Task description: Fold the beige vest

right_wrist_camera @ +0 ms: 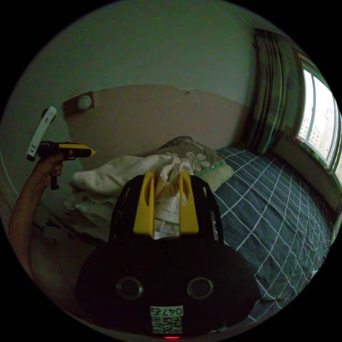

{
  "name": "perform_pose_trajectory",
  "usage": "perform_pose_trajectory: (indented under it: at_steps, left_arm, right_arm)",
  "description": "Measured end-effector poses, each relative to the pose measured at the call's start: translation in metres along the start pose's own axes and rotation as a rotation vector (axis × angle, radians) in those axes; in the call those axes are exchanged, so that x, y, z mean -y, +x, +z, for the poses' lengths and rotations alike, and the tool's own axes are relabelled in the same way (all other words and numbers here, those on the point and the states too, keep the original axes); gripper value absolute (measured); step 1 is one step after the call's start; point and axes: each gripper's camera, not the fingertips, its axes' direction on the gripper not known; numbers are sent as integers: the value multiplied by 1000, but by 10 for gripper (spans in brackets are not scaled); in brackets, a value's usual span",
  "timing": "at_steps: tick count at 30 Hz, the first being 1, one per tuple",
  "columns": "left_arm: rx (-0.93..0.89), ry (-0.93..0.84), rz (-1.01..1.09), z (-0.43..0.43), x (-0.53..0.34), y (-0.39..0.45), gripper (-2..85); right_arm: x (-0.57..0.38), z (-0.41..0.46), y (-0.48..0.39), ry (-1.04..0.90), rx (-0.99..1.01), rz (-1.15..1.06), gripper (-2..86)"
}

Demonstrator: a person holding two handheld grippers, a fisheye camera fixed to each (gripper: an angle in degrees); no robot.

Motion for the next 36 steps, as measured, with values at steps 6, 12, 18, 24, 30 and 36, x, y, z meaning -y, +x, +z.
perform_pose_trajectory:
  at_steps: [6,12,18,24,30,36]
  left_arm:
    - [-321,189,-23,-44,-33,-29,52]
    - [-246,250,263,-69,-82,79,8]
    - [-93,206,351,-35,-152,148,-7]
    - [-147,189,140,-52,-189,163,-7]
    - [-195,326,78,-85,-295,218,-8]
    - [-366,219,563,-108,-444,401,-6]
  right_arm:
    - [10,-30,-1,182,-29,-57,81]
    - [2,-23,-56,107,-46,-287,55]
    - [-39,-20,-44,51,-16,-190,43]
    - [-56,-83,-32,179,35,-131,15]
    - [-106,-158,-18,172,-138,-323,-5]
    - [-238,-273,4,99,-75,-539,-10]
